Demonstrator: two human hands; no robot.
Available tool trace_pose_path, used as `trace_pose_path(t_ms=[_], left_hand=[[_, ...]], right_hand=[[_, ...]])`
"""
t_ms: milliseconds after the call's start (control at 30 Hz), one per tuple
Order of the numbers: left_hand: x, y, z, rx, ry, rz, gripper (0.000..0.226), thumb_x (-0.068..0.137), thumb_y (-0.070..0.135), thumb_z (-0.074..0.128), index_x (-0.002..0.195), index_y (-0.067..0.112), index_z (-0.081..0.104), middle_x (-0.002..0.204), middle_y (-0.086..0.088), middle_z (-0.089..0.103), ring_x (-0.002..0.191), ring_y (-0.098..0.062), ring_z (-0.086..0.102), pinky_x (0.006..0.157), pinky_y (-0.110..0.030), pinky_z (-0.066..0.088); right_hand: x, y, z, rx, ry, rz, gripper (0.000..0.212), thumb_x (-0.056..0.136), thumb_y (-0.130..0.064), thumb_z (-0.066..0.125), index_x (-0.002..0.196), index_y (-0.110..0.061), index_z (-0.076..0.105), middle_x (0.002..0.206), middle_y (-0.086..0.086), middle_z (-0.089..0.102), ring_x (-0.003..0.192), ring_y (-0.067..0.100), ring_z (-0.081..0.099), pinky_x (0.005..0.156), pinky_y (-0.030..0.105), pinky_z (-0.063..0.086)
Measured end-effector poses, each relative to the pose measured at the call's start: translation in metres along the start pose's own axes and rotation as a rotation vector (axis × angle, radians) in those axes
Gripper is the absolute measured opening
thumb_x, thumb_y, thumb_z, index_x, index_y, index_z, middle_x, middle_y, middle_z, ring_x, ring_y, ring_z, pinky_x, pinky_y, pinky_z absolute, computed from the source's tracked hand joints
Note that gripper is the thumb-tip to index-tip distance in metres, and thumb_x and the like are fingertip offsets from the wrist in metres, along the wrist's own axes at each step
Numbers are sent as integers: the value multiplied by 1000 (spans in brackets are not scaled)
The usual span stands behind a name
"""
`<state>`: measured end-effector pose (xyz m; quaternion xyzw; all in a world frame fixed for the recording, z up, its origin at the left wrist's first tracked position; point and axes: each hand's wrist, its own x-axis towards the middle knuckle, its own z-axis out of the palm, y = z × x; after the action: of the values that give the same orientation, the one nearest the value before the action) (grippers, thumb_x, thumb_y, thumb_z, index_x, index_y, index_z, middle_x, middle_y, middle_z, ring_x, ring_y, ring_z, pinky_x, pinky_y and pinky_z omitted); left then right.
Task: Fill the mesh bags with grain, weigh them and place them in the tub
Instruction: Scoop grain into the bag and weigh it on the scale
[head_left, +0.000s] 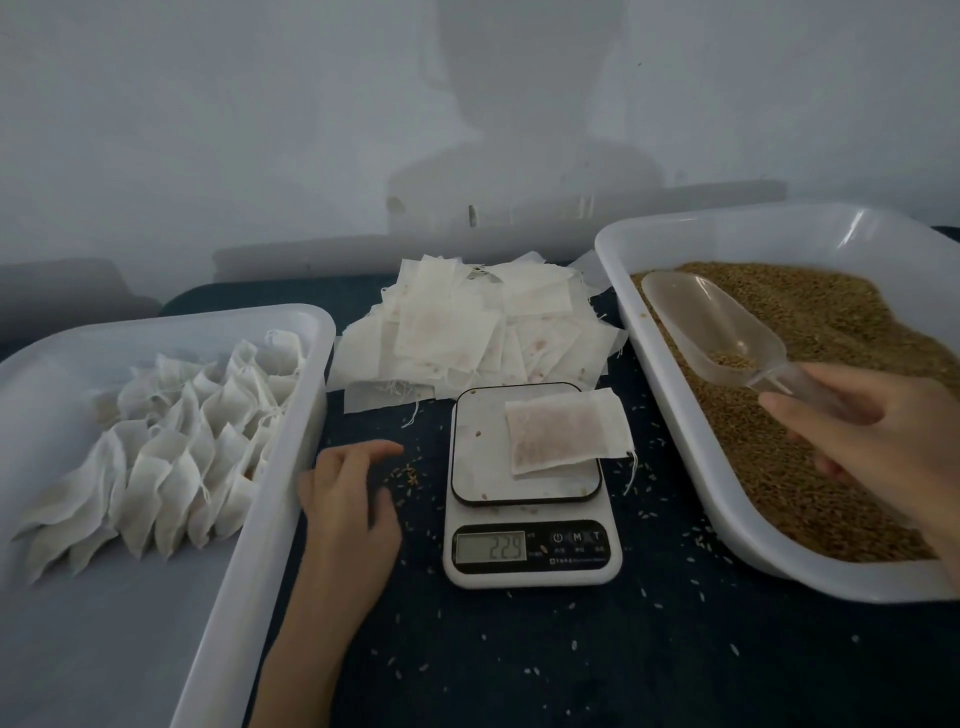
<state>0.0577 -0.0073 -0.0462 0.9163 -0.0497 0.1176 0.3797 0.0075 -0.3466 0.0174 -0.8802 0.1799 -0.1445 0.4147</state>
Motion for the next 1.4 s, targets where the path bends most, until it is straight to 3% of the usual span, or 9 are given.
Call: trace_pose_path(t_ms=[167, 333, 500, 667, 900, 1000, 1133, 1333, 1400], left_hand=[[29, 57, -2, -226, 133, 169, 27, 92, 6, 49, 99, 29, 61, 90, 7, 57, 71, 1, 51, 62, -9, 41], [66, 122, 47, 108, -294, 505, 31, 98, 18, 42, 117, 31, 63, 96, 4, 51, 80, -9, 51, 73, -25, 48], [81, 138, 83, 539, -633, 527, 31, 100, 28, 35, 115, 29, 62, 95, 4, 44, 98, -22, 55, 77, -34, 42], [79, 133, 84, 508, -388, 479, 36, 98, 46, 39, 87, 18, 58, 85, -1, 59, 77, -20, 55, 65, -32, 41], [80, 108, 34, 21, -242, 197, 18, 80, 13, 65, 64, 16, 58, 60, 3, 59, 54, -7, 51, 54, -18, 46], [79, 100, 18, -150, -235, 129, 17, 78, 10, 68, 72, 19, 56, 65, 0, 63, 57, -9, 56, 56, -22, 51], [79, 94, 7, -224, -246, 122, 19, 87, 11, 62, 82, 24, 49, 75, 2, 61, 58, -5, 54, 46, -14, 47], [74, 92, 9, -267, -271, 114, 16, 92, 13, 57, 84, 25, 50, 74, 8, 60, 55, 0, 51, 56, -17, 46], [73, 92, 10, -284, -277, 107, 16, 92, 13, 57, 84, 25, 50, 73, 8, 60, 56, -1, 51, 58, -21, 47]], right_hand=[[1, 0, 2, 0, -14, 10, 16, 67, -60, 62, 82, -62, 58, 72, -26, 67, 53, 3, 64, 55, 30, 50], [1, -3, 3, -54, -21, -15, 29, 75, -49, 66, 102, -53, 55, 63, -17, 67, 51, 6, 61, 53, 24, 43], [1, -2, 3, -80, -22, 12, 35, 82, -38, 69, 116, -35, 64, 82, -23, 63, 73, 2, 60, 61, 20, 41], [-1, -7, 1, -74, -45, -31, 36, 82, -37, 68, 117, -34, 64, 81, -23, 64, 69, -3, 57, 60, 19, 40], [-3, -44, -23, -119, -191, -184, 39, 59, -69, 52, 97, -60, 50, 72, -31, 65, 69, -21, 56, 60, 17, 40], [2, -72, -43, -291, -314, -234, 39, 54, -72, 49, 92, -64, 49, 74, -53, 52, 69, -28, 52, 57, 14, 35], [9, -106, -63, -367, -433, -254, 32, 54, -74, 56, 85, -67, 62, 71, -41, 62, 52, -12, 61, 55, 20, 44], [20, -132, -67, -389, -579, -216, 45, 43, -77, 55, 88, -73, 56, 71, -20, 71, 49, 7, 65, 60, 36, 59], [23, -139, -62, -444, -634, -212, 49, 40, -79, 51, 88, -72, 56, 73, -18, 72, 47, 8, 64, 61, 32, 59]])
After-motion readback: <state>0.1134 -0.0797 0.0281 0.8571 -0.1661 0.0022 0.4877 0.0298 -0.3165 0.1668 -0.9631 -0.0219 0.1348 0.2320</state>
